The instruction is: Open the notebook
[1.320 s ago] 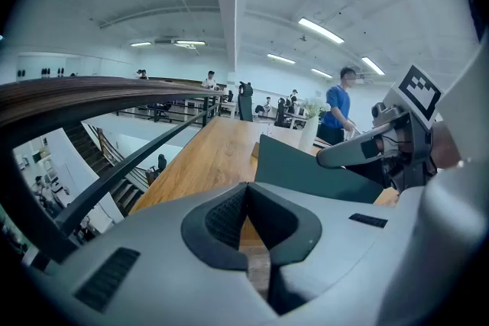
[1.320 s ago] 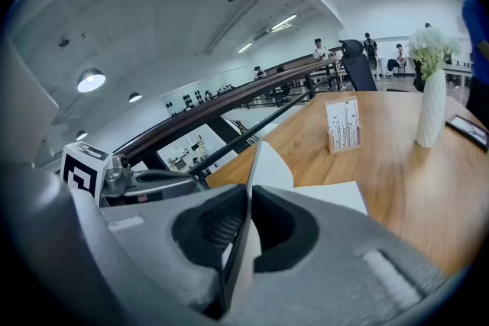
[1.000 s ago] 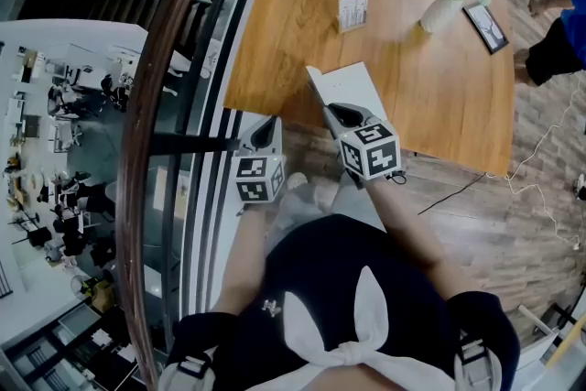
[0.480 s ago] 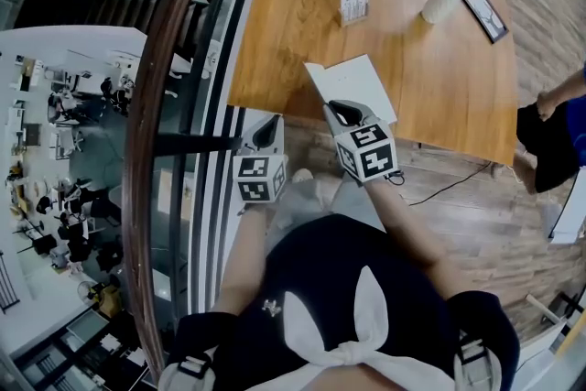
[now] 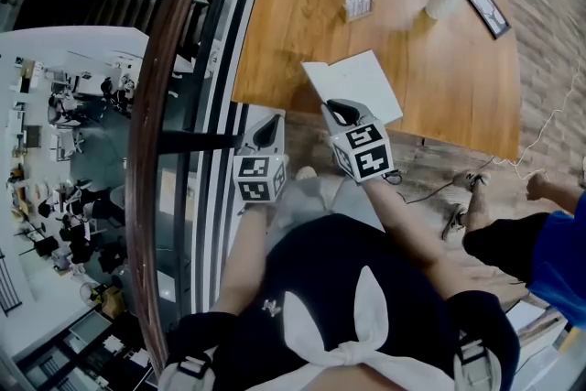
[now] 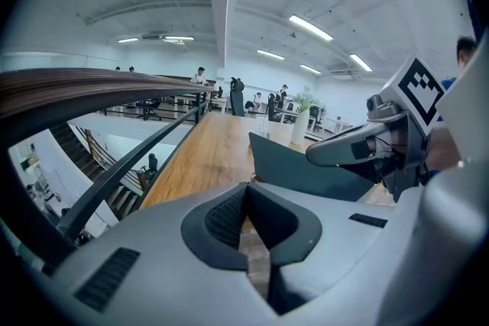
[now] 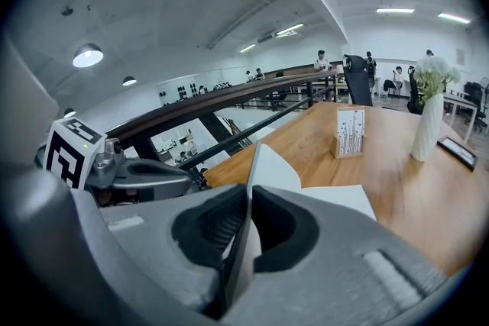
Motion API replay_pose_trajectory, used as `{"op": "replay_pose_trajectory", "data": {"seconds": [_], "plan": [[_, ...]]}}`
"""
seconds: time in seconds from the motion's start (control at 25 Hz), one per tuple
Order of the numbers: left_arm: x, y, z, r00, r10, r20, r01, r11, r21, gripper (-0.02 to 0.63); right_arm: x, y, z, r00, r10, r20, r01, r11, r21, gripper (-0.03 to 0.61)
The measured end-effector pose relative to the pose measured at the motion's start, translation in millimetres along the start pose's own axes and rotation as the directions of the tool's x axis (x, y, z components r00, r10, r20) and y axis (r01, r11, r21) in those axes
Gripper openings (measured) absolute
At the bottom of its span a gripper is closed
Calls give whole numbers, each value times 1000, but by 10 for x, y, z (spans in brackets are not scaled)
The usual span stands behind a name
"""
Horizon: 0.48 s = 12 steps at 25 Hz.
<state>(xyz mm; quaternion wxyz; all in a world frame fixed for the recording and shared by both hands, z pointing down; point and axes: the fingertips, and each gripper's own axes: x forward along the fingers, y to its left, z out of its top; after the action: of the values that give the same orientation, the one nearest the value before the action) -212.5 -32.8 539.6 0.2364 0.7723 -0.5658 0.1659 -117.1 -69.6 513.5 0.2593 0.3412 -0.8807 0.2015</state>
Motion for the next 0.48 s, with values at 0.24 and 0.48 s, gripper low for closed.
{"op": "replay_pose_trajectory", "data": {"seconds": [0.24, 0.48], "plan": [[-43, 55, -14, 1000, -9, -5, 9, 1000, 7, 17, 63, 112, -29, 1000, -4, -7, 4, 1000, -20, 28], [-40, 109, -36, 1000, -17, -5, 17, 1000, 15, 17, 176, 222, -98, 1000, -4, -22, 2, 999, -52, 29]]}}
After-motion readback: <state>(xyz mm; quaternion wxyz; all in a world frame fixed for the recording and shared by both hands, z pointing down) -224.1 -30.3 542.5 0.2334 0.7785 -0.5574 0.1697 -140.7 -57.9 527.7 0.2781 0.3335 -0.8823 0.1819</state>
